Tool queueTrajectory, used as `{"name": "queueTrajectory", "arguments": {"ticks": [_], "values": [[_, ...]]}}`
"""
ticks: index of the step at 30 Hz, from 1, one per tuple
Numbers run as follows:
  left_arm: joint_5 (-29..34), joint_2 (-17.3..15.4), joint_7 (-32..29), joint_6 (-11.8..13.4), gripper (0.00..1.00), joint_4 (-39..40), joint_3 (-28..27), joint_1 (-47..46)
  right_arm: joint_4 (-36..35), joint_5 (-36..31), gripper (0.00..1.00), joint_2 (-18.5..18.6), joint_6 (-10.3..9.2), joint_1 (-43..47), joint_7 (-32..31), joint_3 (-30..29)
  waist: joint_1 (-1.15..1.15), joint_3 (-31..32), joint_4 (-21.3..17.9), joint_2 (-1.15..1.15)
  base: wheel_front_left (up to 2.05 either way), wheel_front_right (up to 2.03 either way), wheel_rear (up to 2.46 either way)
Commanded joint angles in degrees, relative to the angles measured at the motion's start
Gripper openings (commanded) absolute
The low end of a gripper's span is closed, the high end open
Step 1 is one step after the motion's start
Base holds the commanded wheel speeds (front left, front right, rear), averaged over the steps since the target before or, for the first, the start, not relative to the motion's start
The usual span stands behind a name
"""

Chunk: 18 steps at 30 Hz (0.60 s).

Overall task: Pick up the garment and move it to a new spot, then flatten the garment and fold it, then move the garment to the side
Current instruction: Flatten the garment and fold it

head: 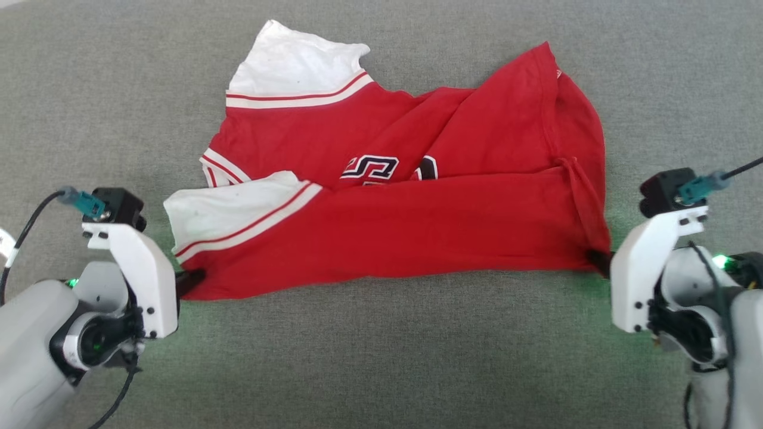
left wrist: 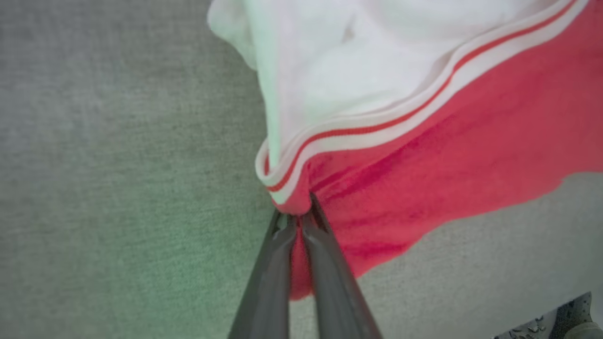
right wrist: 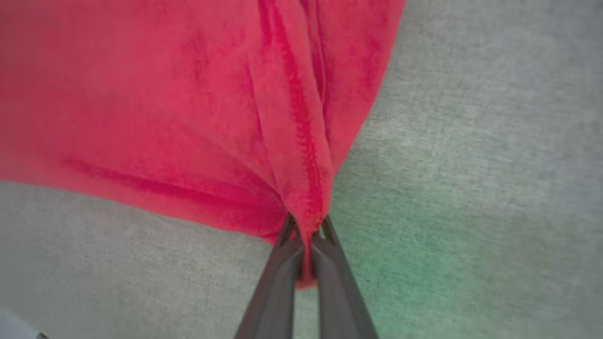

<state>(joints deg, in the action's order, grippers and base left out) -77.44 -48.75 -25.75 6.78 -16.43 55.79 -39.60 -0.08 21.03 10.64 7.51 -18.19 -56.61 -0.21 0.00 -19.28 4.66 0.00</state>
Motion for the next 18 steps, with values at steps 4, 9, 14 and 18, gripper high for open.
{"name": "queueTrajectory", "arguments": {"ticks": [4, 9, 14, 18], "values": [[-0.2, -3.4, -1.1, 2.5, 0.00, 4.5, -0.2, 1.7, -5.3, 1.4, 0.00, 1.7, -0.04, 2.5, -4.2, -1.6, 0.00, 0.8, 0.2, 0.00, 0.00, 0.00, 0.00], [-0.1, -6.4, -1.8, 5.6, 0.00, 10.3, -0.1, 3.2, -10.4, 2.4, 0.00, 2.5, -0.04, 5.2, -8.7, -3.1, 0.00, 1.1, 0.4, 0.00, 0.00, 0.00, 0.00], [-0.6, -8.9, -1.8, 9.2, 0.00, 16.8, 0.3, 5.9, -15.1, 2.9, 0.00, 2.1, -0.04, 9.6, -12.9, -5.8, 0.00, 0.9, 0.5, 0.00, 0.00, 0.00, 0.00], [-1.1, -8.7, -0.9, 10.4, 0.00, 18.7, 0.8, 7.9, -15.8, 2.2, 0.00, 0.4, -0.04, 12.9, -14.0, -7.5, 0.00, 0.6, 0.4, 0.00, 0.00, 0.00, 0.00]]}}
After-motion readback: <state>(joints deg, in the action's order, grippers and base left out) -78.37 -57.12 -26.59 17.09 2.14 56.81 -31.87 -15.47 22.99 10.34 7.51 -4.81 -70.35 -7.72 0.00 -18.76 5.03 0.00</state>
